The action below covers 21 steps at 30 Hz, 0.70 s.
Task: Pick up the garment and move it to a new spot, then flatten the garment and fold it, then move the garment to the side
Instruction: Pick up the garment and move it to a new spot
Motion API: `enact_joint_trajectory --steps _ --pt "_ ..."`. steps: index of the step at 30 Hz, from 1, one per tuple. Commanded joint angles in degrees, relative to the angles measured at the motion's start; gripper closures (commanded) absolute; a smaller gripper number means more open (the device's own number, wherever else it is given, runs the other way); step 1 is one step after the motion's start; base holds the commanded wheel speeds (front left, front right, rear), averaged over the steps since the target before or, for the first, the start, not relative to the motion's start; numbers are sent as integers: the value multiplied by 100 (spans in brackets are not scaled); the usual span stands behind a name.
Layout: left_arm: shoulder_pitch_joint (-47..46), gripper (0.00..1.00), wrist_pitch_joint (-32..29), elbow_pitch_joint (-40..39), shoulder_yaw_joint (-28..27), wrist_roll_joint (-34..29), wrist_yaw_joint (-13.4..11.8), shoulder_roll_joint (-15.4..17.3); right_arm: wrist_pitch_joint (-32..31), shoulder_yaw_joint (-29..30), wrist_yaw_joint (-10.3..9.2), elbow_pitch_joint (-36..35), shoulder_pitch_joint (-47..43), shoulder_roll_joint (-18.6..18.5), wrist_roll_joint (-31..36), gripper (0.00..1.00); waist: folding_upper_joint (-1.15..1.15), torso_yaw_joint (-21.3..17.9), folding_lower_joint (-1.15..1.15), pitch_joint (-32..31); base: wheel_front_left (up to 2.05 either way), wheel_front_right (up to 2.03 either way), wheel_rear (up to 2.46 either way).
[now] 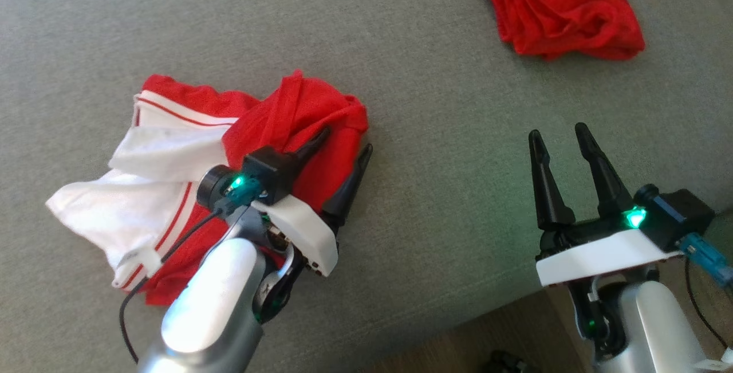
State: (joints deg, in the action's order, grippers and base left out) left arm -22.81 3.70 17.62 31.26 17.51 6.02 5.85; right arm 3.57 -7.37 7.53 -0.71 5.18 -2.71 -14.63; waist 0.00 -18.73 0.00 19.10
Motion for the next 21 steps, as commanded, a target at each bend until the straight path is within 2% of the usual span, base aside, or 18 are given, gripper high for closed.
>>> enact_joint_trajectory --steps 1,6,9,18,21 --pt "-118 0 118 -209 -142 43 2 45 54 -114 -4 -156 90 -17 -37 0 0 90 0 -70 0 0 0" --pt "157 0 480 -370 -306 216 -79 91 40 -82 -4 -134 82 -17 67 0 0 435 0 -295 0 0 0" --pt "352 0 661 -585 -502 307 -252 136 -21 -25 -4 -158 64 -17 164 0 0 729 0 -436 0 0 0" --pt "796 0 951 -1114 -1350 185 -1192 515 -279 150 -4 -262 -9 -17 452 0 0 1541 0 -811 0 0 0" --pt "941 0 1023 -1086 -1643 257 -1340 613 -352 175 -4 -263 -41 -17 511 0 0 1737 0 -931 0 0 0"
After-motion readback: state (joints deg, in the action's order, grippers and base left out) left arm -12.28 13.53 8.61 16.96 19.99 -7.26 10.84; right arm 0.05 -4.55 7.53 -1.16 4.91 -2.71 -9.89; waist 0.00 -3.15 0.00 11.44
